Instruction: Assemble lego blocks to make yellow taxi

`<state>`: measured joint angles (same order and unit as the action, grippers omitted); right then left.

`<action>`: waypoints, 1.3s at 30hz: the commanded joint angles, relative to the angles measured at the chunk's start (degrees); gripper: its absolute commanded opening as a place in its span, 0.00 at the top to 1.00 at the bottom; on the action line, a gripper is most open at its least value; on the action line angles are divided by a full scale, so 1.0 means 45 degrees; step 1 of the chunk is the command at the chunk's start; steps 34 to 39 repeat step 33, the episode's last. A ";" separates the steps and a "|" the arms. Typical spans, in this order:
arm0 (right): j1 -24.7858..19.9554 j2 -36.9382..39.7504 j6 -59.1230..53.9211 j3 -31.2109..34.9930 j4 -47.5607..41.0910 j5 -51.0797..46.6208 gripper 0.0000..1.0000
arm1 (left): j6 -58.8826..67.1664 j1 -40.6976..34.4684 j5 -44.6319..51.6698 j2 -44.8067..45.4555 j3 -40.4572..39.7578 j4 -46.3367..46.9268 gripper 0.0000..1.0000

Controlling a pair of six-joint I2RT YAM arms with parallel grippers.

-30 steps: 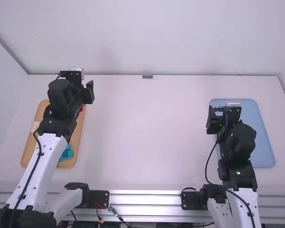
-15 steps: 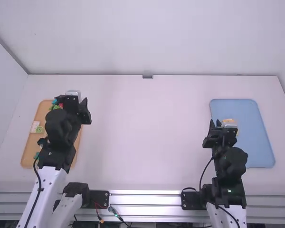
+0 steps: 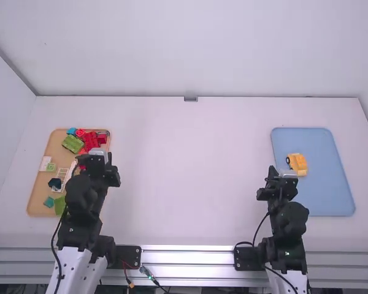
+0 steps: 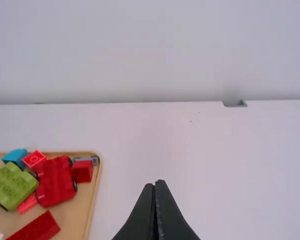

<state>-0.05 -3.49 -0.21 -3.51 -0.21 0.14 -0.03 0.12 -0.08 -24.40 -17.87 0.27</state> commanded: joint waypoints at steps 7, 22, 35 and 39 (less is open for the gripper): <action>0.0012 0.0775 0.0046 0.0780 0.0046 -0.0032 1.00 | 0.0007 -0.0027 0.0017 0.1824 0.1776 -0.0061 1.00; 0.0012 0.0775 0.0046 0.0780 0.0046 -0.0032 1.00 | 0.0007 -0.0027 0.0017 0.4332 0.3971 -0.0061 1.00; 0.0012 0.0775 0.0046 0.0780 0.0046 -0.0032 1.00 | 0.0007 -0.0027 0.0017 0.5423 0.3971 -0.0061 1.00; 0.0012 0.0775 0.0046 0.0780 0.0046 -0.0032 1.00 | 0.0007 -0.0027 0.0017 0.5423 0.3971 -0.0061 1.00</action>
